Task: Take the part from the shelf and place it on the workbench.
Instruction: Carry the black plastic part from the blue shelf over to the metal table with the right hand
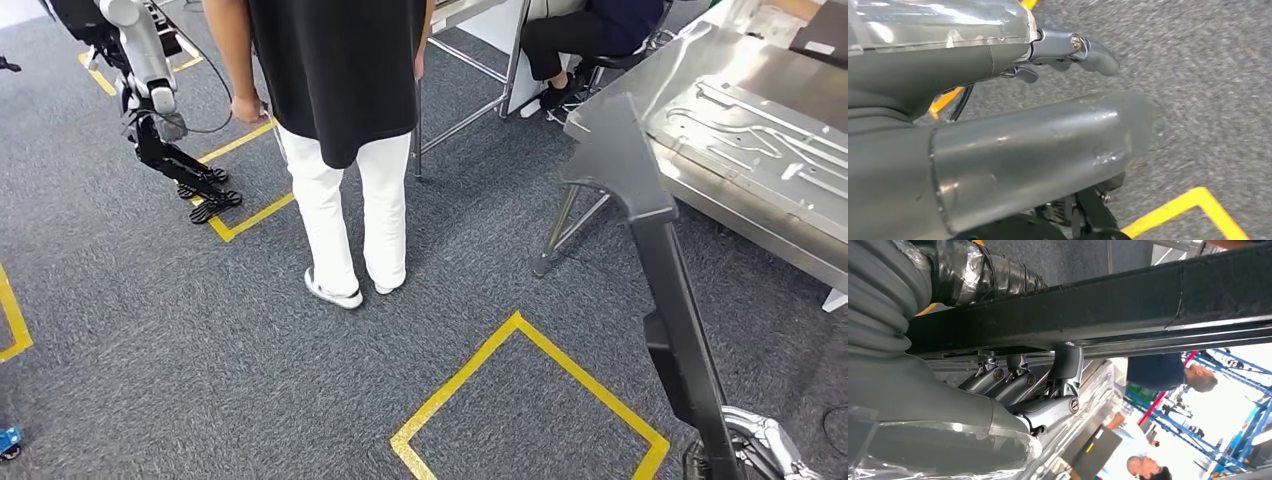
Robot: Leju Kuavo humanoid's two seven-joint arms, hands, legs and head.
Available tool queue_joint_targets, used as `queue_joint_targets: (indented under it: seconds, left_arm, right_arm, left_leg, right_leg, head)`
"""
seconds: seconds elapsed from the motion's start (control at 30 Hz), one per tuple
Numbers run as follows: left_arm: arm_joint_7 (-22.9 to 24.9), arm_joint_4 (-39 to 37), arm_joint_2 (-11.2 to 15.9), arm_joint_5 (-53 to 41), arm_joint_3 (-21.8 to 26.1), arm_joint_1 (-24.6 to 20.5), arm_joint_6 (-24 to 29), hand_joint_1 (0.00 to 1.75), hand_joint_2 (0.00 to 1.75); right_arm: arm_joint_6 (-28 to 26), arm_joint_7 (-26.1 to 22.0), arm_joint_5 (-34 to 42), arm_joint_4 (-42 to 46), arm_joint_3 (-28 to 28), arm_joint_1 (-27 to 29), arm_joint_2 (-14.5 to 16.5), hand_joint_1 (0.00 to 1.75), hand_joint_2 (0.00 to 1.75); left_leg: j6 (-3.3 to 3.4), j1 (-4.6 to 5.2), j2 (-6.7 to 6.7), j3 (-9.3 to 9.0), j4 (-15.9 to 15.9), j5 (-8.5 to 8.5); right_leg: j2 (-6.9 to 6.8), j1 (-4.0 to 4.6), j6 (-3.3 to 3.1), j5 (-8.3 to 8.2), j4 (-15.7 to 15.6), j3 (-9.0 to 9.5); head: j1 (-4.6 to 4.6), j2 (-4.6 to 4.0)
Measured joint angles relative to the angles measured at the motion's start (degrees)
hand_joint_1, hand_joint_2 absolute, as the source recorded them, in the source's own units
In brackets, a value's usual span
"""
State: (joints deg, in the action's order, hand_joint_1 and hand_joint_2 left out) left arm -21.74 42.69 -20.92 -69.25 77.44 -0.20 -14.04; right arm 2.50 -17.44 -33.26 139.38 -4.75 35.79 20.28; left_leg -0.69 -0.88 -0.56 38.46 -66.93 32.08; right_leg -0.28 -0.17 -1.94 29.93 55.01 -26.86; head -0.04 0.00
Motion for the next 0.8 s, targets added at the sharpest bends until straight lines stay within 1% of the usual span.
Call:
queue_joint_targets:
  seconds: [0.03,0.07,0.1,0.13,0.17,0.2,0.23,0.27,0.3,0.37,0.4,0.43,0.47,0.5,0.53,0.57,0.6,0.63,0.67,0.7,0.73,0.77,0.8]
  left_arm:
    - [0.09,0.0,0.01,0.14,-0.1,0.08,0.01,0.0,0.0]
    - [0.19,0.0,0.02,0.33,-0.25,0.15,0.01,0.0,0.0]
    - [0.31,0.0,0.03,0.56,-0.46,0.24,0.03,0.0,0.0]
    - [0.44,0.0,0.05,0.79,-0.75,0.33,0.06,0.0,0.0]
    - [0.6,0.0,0.08,1.15,-1.05,0.42,0.12,0.0,0.0]
    - [0.8,0.0,0.1,1.59,-1.41,0.52,0.19,0.0,0.0]
    - [1.02,0.01,0.12,2.05,-1.8,0.61,0.27,0.0,0.0]
    - [1.26,0.01,0.14,2.47,-2.17,0.69,0.33,0.0,0.0]
    - [1.47,0.02,0.15,2.87,-2.53,0.78,0.37,0.0,0.0]
    - [1.85,0.04,0.14,3.76,-3.28,1.05,0.42,0.0,0.0]
    - [2.03,0.05,0.12,4.31,-3.71,1.22,0.49,0.0,0.0]
    - [2.26,0.07,0.11,4.86,-4.2,1.41,0.62,0.0,0.0]
    - [2.48,0.07,0.1,5.3,-4.67,1.59,0.78,0.0,0.0]
    - [2.63,0.07,0.1,5.62,-5.06,1.77,0.95,0.0,0.0]
    - [2.77,0.07,0.11,5.85,-5.37,1.92,1.08,0.0,0.0]
    - [2.84,0.07,0.11,5.97,-5.59,2.05,1.14,0.0,0.0]
    - [2.9,0.07,0.11,6.12,-5.79,2.14,1.18,0.0,0.0]
    - [2.99,0.07,0.11,6.29,-6.05,2.19,1.21,0.0,0.0]
    - [3.11,0.07,0.11,6.54,-6.36,2.25,1.24,0.0,0.0]
    - [3.27,0.07,0.11,6.87,-6.74,2.31,1.27,0.0,0.0]
    - [3.44,0.08,0.11,7.24,-7.11,2.38,1.3,0.0,0.0]
    - [3.62,0.1,0.12,7.68,-7.45,2.48,1.33,0.0,0.0]
    - [3.82,0.14,0.13,8.13,-7.81,2.58,1.37,0.0,0.0]
  right_arm:
    - [-0.03,0.0,0.01,0.0,0.01,0.0,0.0,1.75,1.75]
    - [-0.03,0.0,0.01,0.0,0.01,0.0,0.0,1.75,1.75]
    - [-0.03,0.0,0.01,0.0,0.01,0.0,0.0,1.75,1.75]
    - [-0.04,0.01,0.01,0.0,0.01,0.01,0.0,1.75,1.75]
    - [-0.04,0.04,0.07,0.0,0.01,0.02,0.0,1.75,1.75]
    - [-0.07,0.15,0.25,0.01,0.01,0.02,0.0,1.75,1.75]
    - [-0.13,0.3,0.5,0.01,0.01,-0.02,0.0,1.75,1.75]
    - [-0.18,0.46,0.85,0.02,0.0,-0.09,0.0,1.75,1.75]
    - [-0.16,0.64,1.33,0.03,0.0,-0.17,0.0,1.75,1.75]
    - [0.14,0.86,2.82,0.07,-0.01,-0.22,0.0,1.75,1.75]
    - [0.32,0.87,3.67,0.1,-0.01,-0.16,0.0,1.75,1.75]
    - [0.44,0.8,4.38,0.12,-0.01,-0.09,0.0,1.75,1.75]
    - [0.48,0.69,4.8,0.12,-0.02,-0.01,0.0,1.75,1.75]
    - [0.49,0.6,5.0,0.12,-0.02,0.08,0.0,1.75,1.75]
    - [0.51,0.54,5.09,0.11,-0.02,0.16,0.0,1.75,1.75]
    - [0.51,0.52,5.12,0.11,-0.03,0.25,0.0,1.75,1.75]
    - [0.5,0.51,5.15,0.11,-0.03,0.32,0.0,1.75,1.75]
    - [0.48,0.5,5.17,0.11,-0.04,0.34,0.0,1.75,1.75]
    - [0.47,0.49,5.2,0.11,-0.04,0.33,0.0,1.75,1.75]
    - [0.45,0.48,5.22,0.1,-0.04,0.31,0.0,1.75,1.75]
    - [0.45,0.49,5.25,0.11,-0.03,0.27,0.0,1.75,1.75]
    - [0.44,0.5,5.28,0.12,-0.03,0.24,0.0,1.75,1.75]
    - [0.44,0.54,5.33,0.13,-0.04,0.23,0.0,1.75,1.75]
  left_leg:
    - [-0.15,-0.01,0.06,0.62,-3.53,1.89]
    - [-0.28,-0.01,0.07,0.78,-6.09,2.43]
    - [-0.32,-0.01,0.07,0.17,-7.02,1.74]
    - [-0.26,-0.01,0.08,-1.44,-5.78,0.32]
    - [-0.1,0.0,0.12,-4.01,-2.63,-1.06]
    - [0.15,0.06,0.24,-7.03,1.52,-1.64]
    - [0.43,0.15,0.36,-9.52,5.27,-1.61]
    - [0.7,0.26,0.46,-11.07,7.93,-1.19]
    - [0.98,0.42,0.51,-11.64,9.17,-0.72]
    - [1.73,0.36,0.14,-11.37,9.74,-0.95]
    - [2.2,0.26,-0.19,-11.3,9.98,-1.24]
    - [2.65,0.11,-0.6,-11.15,10.22,-1.55]
    - [2.99,0.04,-1.04,-10.95,10.34,-1.79]
    - [3.16,0.07,-1.45,-10.67,10.33,-1.93]
    - [3.22,0.09,-1.89,-10.41,10.3,-2.04]
    - [3.21,0.11,-2.36,-10.24,10.27,-2.11]
    - [3.16,0.1,-2.83,-10.16,10.24,-2.15]
    - [3.09,0.09,-3.3,-10.2,10.22,-2.15]
    - [2.99,0.09,-3.77,-10.33,10.21,-2.11]
    - [2.81,0.12,-4.2,-10.49,10.19,-2.04]
    - [2.55,0.25,-4.62,-10.62,10.08,-1.92]
    - [2.22,0.37,-5.07,-10.7,10.0,-1.85]
    - [1.87,0.5,-5.57,-10.78,9.94,-1.82]
  right_leg:
    - [0.01,0.1,-0.06,-0.35,0.26,-0.77]
    - [0.01,0.19,-0.05,-0.65,0.56,-1.51]
    - [0.01,0.26,0.02,-0.94,0.93,-2.26]
    - [0.02,0.3,0.14,-1.16,1.35,-2.94]
    - [0.03,0.31,0.27,-1.32,1.84,-3.55]
    - [0.04,0.38,0.44,-1.41,2.41,-4.14]
    - [0.04,0.45,0.63,-1.46,2.97,-4.6]
    - [0.06,0.52,0.87,-1.54,3.43,-4.95]
    - [0.11,0.57,1.18,-1.68,3.69,-5.19]
    - [0.36,0.53,1.83,-1.91,3.93,-5.38]
    - [0.46,0.47,2.13,-1.42,4.52,-5.66]
    - [0.53,0.38,2.43,-0.19,6.12,-6.35]
    - [0.55,0.18,2.71,1.67,8.81,-7.5]
    - [0.53,0.02,3.02,3.84,12.41,-9.05]
    - [0.53,-0.17,3.3,5.61,16.09,-10.57]
    - [0.49,-0.37,3.53,6.46,18.61,-11.49]
    - [0.38,-0.55,3.71,6.17,19.19,-11.45]
    - [0.12,-0.73,3.82,4.78,17.41,-10.25]
    - [-0.49,-0.87,3.85,2.74,13.8,-8.15]
    - [-1.65,-0.87,3.79,1.08,9.66,-5.86]
    - [-2.72,-0.69,3.56,-0.04,6.15,-4.1]
    - [-3.51,-0.46,3.31,-0.5,4.02,-3.17]
    - [-3.78,-0.19,3.03,-0.4,3.22,-3.01]
  head:
    - [-0.02,0.0]
    - [-0.02,0.0]
    - [-0.02,0.0]
    - [-0.02,0.0]
    - [-0.02,0.0]
    - [-0.02,0.0]
    - [0.01,0.0]
    - [0.03,0.0]
    - [0.05,0.0]
    - [0.06,0.0]
    - [0.08,0.0]
    - [0.09,0.0]
    - [0.1,0.0]
    - [0.12,0.0]
    - [0.11,0.0]
    - [0.11,0.0]
    - [0.11,0.0]
    - [0.11,0.0]
    - [0.11,0.0]
    - [0.11,0.0]
    - [0.11,0.0]
    - [0.08,0.0]
    - [0.06,0.0]
